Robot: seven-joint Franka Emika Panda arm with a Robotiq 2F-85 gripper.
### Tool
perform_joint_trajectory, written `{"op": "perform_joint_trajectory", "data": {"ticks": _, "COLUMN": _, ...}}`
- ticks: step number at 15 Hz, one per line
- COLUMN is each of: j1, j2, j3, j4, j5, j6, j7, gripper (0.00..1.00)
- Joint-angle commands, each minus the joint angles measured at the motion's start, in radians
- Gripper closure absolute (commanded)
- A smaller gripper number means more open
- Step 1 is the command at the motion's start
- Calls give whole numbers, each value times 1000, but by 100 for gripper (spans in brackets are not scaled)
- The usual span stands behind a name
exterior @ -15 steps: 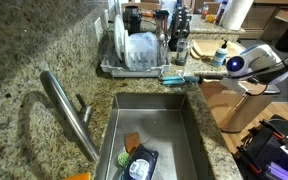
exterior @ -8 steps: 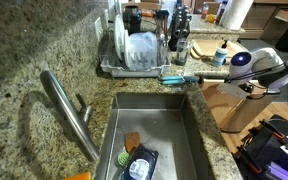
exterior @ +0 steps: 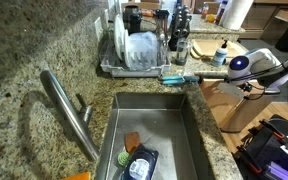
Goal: Close the top drawer of the cabinet.
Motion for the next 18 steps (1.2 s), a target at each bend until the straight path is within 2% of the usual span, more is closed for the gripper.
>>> {"op": "perform_joint_trajectory", "data": {"ticks": 1, "j1": -41, "j2": 147, "j3": -7, "j4": 135, "j5": -25, "j6": -2, "j7": 70, "gripper": 0}}
{"op": "perform_joint_trajectory", "data": {"ticks": 3, "j1": -38, "j2": 200, "j3": -17, "j4": 193, "j5": -52, "j6": -37, "j7": 120, "gripper": 0}}
{"op": "perform_joint_trajectory", "data": {"ticks": 5, "j1": -39, "j2": 219, "j3": -11, "j4": 251, "j5": -8, "j6": -107, "j7": 93, "gripper": 0}}
{"op": "perform_joint_trajectory", "data": {"ticks": 6, "j1": -39, "j2": 165, "j3": 8, "j4": 162, "j5": -25, "j6": -71, "j7": 91, "gripper": 0}}
{"op": "perform_joint_trajectory", "data": {"ticks": 9, "j1": -29, "j2": 175, "j3": 15, "j4": 171, "j5": -22, "j6": -106, "j7": 92, "gripper": 0}}
{"op": "perform_joint_trajectory", "data": {"ticks": 12, "j1": -50, "j2": 121, "j3": 51, "j4": 113, "j5": -3, "j6": -9, "j7": -28, "gripper": 0}}
{"op": "perform_joint_trajectory", "data": {"ticks": 15, "j1": -60, "j2": 76, "j3": 57, "j4": 85, "j5": 11, "j6": 25, "j7": -110, "gripper": 0}}
{"op": "perform_joint_trajectory", "data": {"ticks": 18, "j1": -73, "j2": 84, "j3": 61, "j4": 90, "j5": 43, "j6": 50, "j7": -224, "gripper": 0}}
